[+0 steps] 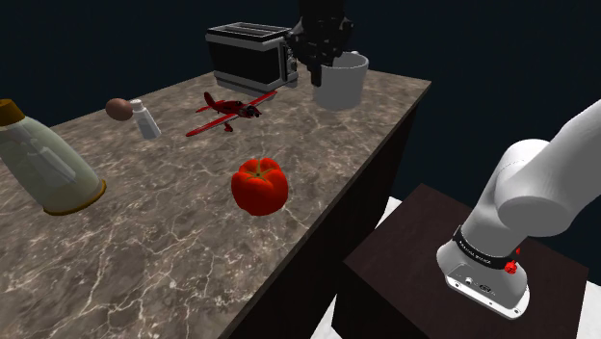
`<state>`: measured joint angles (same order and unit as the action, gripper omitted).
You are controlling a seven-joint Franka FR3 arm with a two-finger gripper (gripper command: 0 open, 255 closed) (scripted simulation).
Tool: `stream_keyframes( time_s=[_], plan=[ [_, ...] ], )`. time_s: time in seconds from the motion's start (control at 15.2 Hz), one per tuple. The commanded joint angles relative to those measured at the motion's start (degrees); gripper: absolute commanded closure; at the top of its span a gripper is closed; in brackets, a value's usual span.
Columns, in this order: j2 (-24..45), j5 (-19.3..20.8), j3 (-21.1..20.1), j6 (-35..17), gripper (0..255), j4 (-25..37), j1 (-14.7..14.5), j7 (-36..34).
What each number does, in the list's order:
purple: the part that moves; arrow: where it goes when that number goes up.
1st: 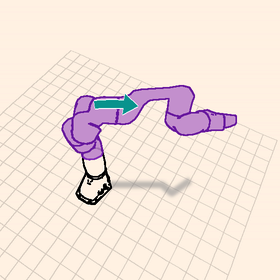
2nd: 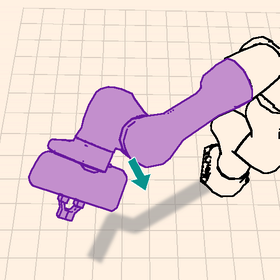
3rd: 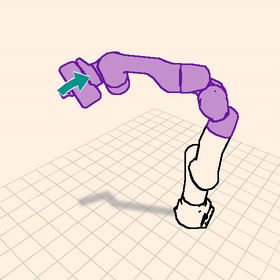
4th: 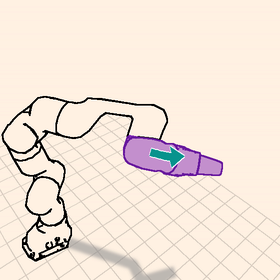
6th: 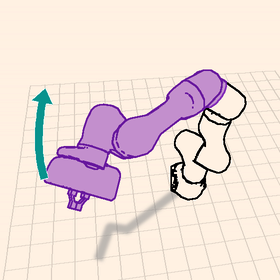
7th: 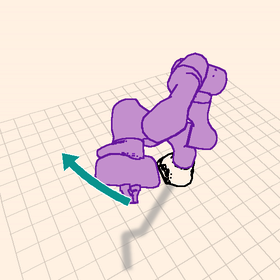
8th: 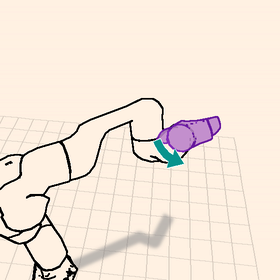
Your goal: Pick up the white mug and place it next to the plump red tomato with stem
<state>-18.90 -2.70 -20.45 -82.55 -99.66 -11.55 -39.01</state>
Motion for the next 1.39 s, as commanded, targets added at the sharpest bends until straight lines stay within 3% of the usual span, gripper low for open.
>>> stream_keyframes(
  time_s=[0.0,0.46,0.86,1.12,1.32],
  plan=[
    [1.15,-0.18,-2.01,0.27,255,1.41,-0.70,-2.90],
    [8.20,1.06,-10.47,1.33,255,8.93,-3.69,-14.69],
    [18.39,6.14,-18.18,3.35,255,18.95,-7.97,-26.27],
    [27.92,12.56,-22.46,6.30,255,28.47,-13.81,-34.53],
    [36.37,18.76,-23.97,10.02,255,38.19,-21.10,-40.06]
  ],
)
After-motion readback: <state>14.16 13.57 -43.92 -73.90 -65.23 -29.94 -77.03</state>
